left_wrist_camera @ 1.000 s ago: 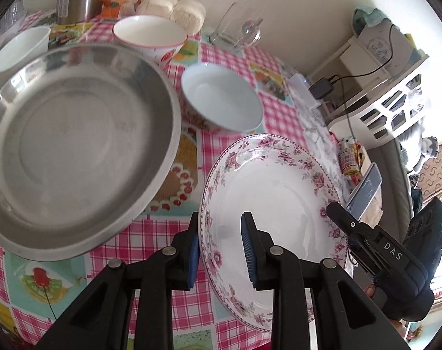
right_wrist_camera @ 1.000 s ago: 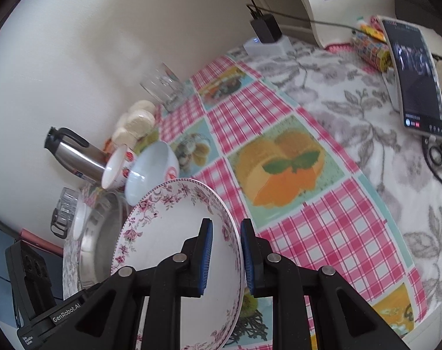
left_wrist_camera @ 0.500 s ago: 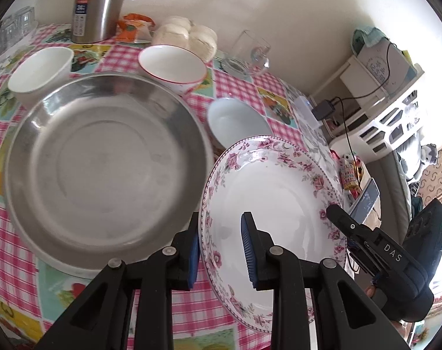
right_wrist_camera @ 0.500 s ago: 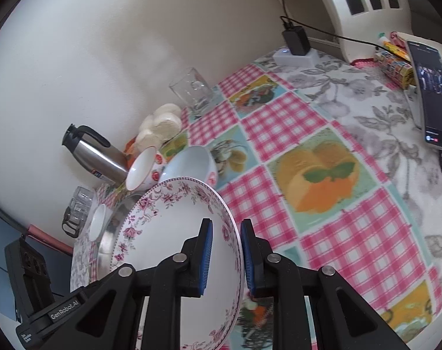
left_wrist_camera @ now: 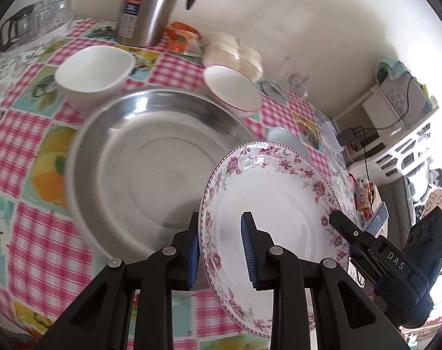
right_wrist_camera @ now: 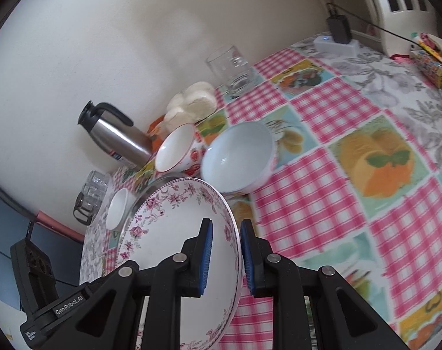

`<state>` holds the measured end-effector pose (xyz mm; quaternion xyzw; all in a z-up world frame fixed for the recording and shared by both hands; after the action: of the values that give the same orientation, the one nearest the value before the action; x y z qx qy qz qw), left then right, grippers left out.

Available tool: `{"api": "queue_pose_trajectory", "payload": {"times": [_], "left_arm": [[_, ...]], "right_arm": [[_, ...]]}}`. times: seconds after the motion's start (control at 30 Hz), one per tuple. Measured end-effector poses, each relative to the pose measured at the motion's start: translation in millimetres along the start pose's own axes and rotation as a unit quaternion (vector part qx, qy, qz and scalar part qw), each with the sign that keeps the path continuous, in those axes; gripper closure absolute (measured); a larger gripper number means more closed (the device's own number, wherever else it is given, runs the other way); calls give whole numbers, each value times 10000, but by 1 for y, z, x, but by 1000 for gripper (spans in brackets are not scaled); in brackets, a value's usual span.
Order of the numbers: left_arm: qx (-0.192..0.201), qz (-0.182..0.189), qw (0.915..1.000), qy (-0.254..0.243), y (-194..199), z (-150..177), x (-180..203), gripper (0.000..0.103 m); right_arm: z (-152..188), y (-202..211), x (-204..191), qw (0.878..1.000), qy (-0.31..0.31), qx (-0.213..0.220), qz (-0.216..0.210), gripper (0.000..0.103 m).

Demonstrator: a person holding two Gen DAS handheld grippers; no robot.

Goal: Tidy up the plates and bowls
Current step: 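Lower the floral plate into the steel basin and open both grippers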

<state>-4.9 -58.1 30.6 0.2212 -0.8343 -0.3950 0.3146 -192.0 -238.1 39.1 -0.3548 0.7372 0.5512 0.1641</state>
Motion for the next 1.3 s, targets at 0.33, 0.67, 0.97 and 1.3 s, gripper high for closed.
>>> {"api": "queue_pose_trajectory", "payload": {"times": [0.33,0.67,0.97,1.3], "left_arm": [[86,-193,9987,461,16,-3,-54,75],[66,-188,9965,817,17,-7,-81,75],[-104,-253,9953,933,-3,-15,-97,75],[-185,-408,9973,576,-23,-26,-90,75]], "right_arm": [[23,-34,-42,9994,172,-256,-152,82],[36,-58,-60,9989,242,-382,-152,82],[35,-80,-60,9986,50,-518,-64,82],[30,-98,-57,9983,49,-518,249,82]]}}
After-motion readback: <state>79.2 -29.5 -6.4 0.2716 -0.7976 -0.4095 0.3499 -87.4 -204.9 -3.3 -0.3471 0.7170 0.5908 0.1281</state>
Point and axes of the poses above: each gripper's, at about its wrist camera, not at the fingertips, and y roughly against the way its jaws point, x to its right, z to its underside, the point moved 1 cm from there along -y, roughly the way its jaws point, and after that the axes turned 12 degrees about -y, right-handed, at the moved point
